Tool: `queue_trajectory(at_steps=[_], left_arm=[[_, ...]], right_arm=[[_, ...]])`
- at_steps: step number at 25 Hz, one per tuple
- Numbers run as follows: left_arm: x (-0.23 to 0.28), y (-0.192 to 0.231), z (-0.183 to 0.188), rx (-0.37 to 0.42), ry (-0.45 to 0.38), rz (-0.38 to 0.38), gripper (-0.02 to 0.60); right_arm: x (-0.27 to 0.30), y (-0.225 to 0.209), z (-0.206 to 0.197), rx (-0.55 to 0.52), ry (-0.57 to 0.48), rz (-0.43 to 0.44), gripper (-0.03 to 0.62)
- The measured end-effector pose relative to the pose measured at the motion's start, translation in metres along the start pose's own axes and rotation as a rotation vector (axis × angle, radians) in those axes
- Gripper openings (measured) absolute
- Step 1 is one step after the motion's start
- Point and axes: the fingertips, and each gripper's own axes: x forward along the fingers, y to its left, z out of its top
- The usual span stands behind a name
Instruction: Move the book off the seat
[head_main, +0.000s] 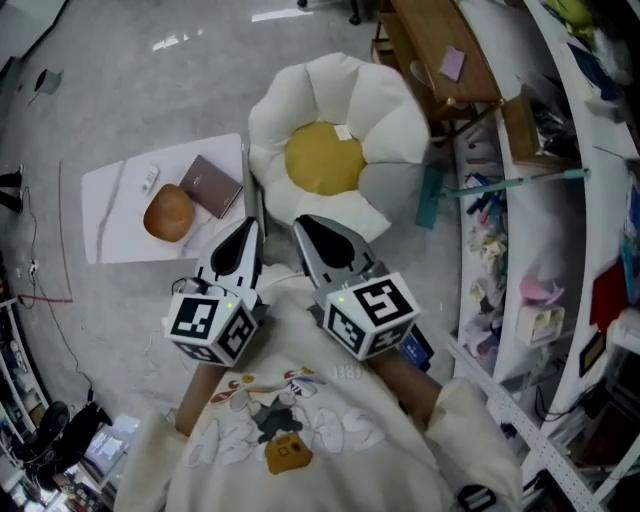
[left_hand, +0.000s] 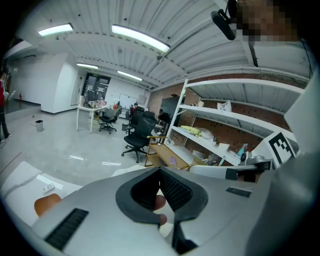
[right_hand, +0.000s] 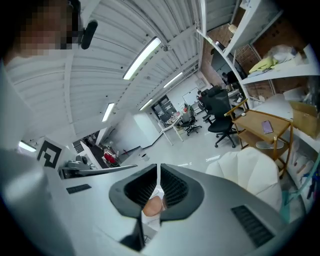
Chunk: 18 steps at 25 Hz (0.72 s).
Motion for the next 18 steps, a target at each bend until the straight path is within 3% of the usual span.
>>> queue_trajectory(at_steps=[4, 8, 18], left_arm=[[-0.001, -0.010, -0.011, -0.021, -0.004, 0.014, 0.011], [-0.005, -0.021, -0.018, -0.025, 0.022, -0.004, 0.010], [-0.023, -0.007, -0.005, -0.015, -0.029, 0.054, 0.011]], right_arm=[[-0.015, -0.011, -0.005, 0.019, -0.002, -0.006, 0.026], [-0.030, -0.015, -0.002, -0.005, -0.017, -0.082, 0.025], [-0.009, 0.018, 0.003, -0.168, -0.009, -0.016, 0.009]])
